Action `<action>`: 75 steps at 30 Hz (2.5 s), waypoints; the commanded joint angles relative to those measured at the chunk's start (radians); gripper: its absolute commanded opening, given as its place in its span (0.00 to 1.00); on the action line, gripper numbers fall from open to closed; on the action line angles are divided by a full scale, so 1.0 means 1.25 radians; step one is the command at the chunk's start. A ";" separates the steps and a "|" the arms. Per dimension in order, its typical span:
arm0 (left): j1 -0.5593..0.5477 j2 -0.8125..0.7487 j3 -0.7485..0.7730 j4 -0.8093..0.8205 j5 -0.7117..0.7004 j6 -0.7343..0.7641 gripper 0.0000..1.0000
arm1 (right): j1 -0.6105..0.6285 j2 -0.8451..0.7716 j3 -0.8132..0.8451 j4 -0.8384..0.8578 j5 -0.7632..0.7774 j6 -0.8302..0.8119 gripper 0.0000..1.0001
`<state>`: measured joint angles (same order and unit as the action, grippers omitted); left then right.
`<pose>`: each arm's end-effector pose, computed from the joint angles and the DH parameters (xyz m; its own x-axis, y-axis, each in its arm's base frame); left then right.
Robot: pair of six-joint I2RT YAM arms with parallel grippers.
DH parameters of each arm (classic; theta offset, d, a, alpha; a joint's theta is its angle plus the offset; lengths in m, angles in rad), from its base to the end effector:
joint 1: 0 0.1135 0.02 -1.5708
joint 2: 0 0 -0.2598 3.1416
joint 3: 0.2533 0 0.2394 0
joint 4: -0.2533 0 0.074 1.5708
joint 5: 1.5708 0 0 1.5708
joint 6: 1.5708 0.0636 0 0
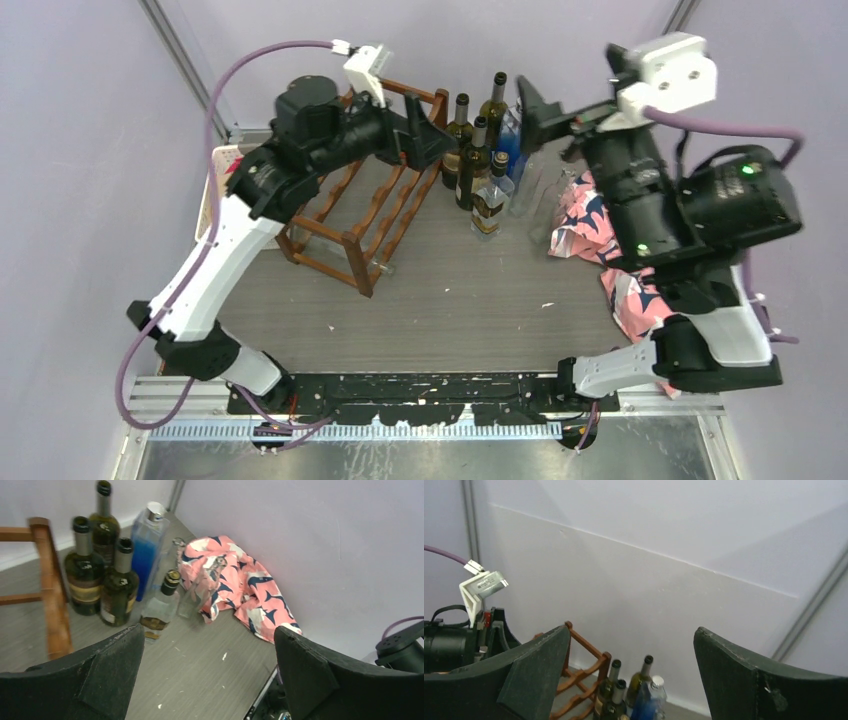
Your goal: Put the wine bottle on the wine rack
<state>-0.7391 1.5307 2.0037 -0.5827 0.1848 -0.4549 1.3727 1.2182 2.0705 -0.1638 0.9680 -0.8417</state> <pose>0.2318 -0.2271 0.5171 -0.4229 -0.1989 -0.8841 0.6805 0.5745 -0.4548 0.0755 0.1100 0.6412 0.4045 -0.1333 -0.9048 -0.1937 0.9544 -0.2272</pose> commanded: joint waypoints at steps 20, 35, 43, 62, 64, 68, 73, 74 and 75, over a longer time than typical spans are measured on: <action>0.091 -0.341 -0.197 -0.166 -0.264 0.242 1.00 | -0.618 0.327 0.213 -0.624 -0.320 0.667 1.00; 0.092 -0.367 -0.311 -0.095 -0.203 0.188 1.00 | -0.741 0.179 -0.146 -0.663 -0.524 0.797 0.99; 0.093 -0.398 -0.365 -0.067 -0.176 0.127 1.00 | -0.762 0.264 -0.172 -0.634 -0.613 0.797 0.86; 0.093 -0.417 -0.454 -0.006 -0.131 0.072 1.00 | -0.815 0.402 -0.146 -0.574 -0.708 0.785 0.54; 0.092 -0.415 -0.458 0.001 -0.119 0.069 1.00 | -0.816 0.401 -0.143 -0.580 -0.716 0.785 0.42; 0.093 -0.400 -0.463 0.010 -0.080 0.069 1.00 | -0.816 0.361 -0.158 -0.590 -0.727 0.793 0.18; 0.095 -0.382 -0.501 0.079 0.054 0.088 1.00 | -0.815 0.288 -0.176 -0.613 -0.761 0.838 0.01; 0.095 -0.381 -0.515 0.108 0.105 0.102 1.00 | -0.816 0.269 -0.181 -0.614 -0.778 0.853 0.01; 0.095 -0.379 -0.532 0.141 0.163 0.120 1.00 | -0.816 0.251 -0.191 -0.613 -0.802 0.874 0.01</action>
<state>-0.6254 1.0454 1.3899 -0.5831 0.1455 -0.3569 0.3519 1.7042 1.8233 -0.9611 0.0719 0.1558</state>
